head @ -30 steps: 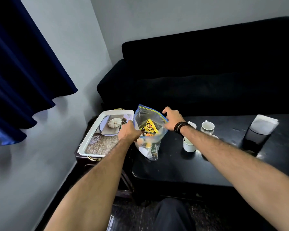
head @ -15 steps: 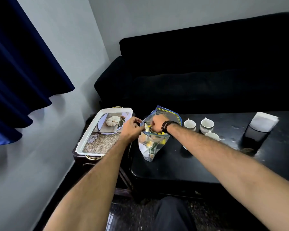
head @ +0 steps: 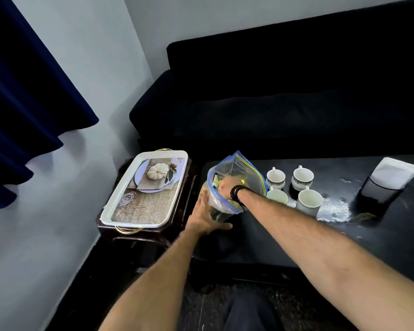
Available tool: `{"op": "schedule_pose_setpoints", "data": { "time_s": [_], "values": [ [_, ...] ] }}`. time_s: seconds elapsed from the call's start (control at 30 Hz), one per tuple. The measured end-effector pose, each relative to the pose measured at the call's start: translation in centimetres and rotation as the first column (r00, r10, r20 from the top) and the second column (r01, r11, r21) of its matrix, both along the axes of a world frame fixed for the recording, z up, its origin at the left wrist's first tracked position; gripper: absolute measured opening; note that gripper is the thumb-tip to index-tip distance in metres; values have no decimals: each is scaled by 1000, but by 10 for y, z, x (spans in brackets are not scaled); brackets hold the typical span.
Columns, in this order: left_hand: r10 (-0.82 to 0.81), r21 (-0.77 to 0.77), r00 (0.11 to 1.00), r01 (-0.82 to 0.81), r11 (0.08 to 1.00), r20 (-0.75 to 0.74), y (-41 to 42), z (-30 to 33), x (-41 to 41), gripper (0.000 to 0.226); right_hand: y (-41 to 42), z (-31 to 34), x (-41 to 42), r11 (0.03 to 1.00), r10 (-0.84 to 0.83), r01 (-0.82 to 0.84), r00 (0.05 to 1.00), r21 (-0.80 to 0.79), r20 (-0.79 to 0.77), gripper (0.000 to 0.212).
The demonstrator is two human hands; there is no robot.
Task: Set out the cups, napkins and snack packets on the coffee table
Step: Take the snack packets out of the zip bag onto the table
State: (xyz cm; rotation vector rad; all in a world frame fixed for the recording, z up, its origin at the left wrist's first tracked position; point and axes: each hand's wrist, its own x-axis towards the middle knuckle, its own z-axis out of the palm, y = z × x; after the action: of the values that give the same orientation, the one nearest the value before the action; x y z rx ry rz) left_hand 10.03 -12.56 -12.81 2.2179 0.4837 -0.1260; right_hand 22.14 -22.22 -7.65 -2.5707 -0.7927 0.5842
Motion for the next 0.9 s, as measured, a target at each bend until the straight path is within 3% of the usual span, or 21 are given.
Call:
{"op": "schedule_pose_setpoints", "data": {
  "time_s": [0.13,0.23,0.3,0.4,0.5,0.57,0.73,0.8,0.9],
  "values": [
    [235,159,972,-233,959,3,-16,-12,20,121,-7,23,13,995,21,-34,990,93,140,21],
    [299,99,954,-296,950,-22,-24,-18,32,94,-24,47,30,986,28,-73,959,149,281,21],
    [374,57,925,-370,927,-68,-27,-23,38,74,-39,61,43,965,-80,-4,948,261,308,21],
    [477,78,866,-470,879,-150,-29,-31,39,54,-65,79,66,831,-336,189,921,524,200,21],
    [519,69,839,-515,855,-164,-29,-40,37,42,-92,81,89,638,-562,391,825,663,54,23],
    [514,79,849,-507,858,-125,-28,-49,35,39,-106,72,102,525,-668,509,743,682,-42,25],
    [499,93,864,-493,865,-62,-27,-72,23,40,-118,40,113,380,-814,664,571,644,-108,26],
    [475,136,879,-468,873,-26,-26,-80,18,40,-113,27,111,420,-814,660,578,623,-63,24],
    [395,277,918,-387,880,27,-22,-94,14,44,-96,4,106,654,-689,585,723,480,59,20]
  ]
}}
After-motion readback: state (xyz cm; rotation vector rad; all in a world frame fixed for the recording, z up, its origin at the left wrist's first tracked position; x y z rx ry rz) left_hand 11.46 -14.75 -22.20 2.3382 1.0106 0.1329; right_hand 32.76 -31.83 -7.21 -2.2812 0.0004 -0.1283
